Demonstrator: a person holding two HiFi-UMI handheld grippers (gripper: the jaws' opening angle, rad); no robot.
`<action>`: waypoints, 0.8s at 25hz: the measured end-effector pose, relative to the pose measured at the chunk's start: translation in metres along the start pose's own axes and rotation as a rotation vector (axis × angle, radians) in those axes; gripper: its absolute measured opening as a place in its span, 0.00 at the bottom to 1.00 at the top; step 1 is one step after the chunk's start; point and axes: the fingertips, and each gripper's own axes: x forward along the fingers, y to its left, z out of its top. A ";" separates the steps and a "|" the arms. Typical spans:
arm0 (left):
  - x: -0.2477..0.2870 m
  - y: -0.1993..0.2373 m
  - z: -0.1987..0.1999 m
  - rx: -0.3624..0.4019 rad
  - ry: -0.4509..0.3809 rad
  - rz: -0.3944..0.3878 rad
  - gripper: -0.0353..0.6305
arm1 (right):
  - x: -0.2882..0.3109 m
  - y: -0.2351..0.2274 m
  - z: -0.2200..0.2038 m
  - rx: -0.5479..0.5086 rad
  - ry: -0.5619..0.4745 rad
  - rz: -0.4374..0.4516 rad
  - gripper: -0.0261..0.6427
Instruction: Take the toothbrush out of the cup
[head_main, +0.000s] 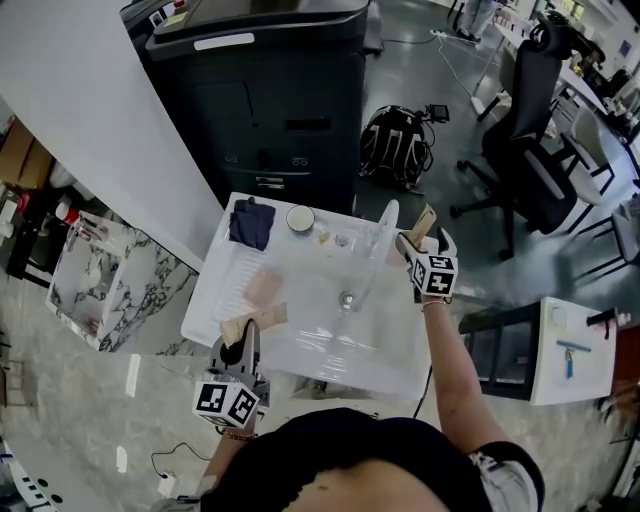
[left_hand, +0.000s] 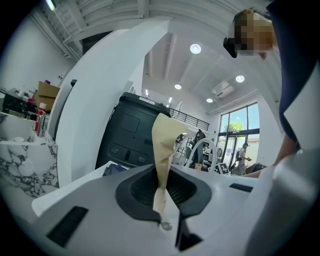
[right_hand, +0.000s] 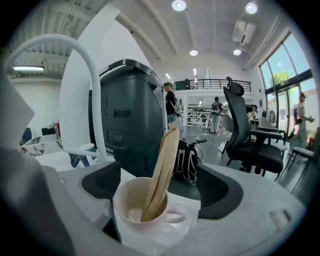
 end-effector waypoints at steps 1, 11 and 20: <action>-0.001 0.000 0.001 -0.003 -0.001 0.003 0.10 | 0.004 0.000 -0.005 -0.009 0.019 0.000 0.74; -0.002 0.006 0.007 -0.016 -0.006 0.010 0.10 | 0.007 -0.007 -0.013 -0.071 0.051 -0.045 0.14; 0.005 0.004 0.006 -0.036 -0.001 -0.012 0.10 | -0.009 0.002 0.004 -0.038 -0.010 -0.020 0.06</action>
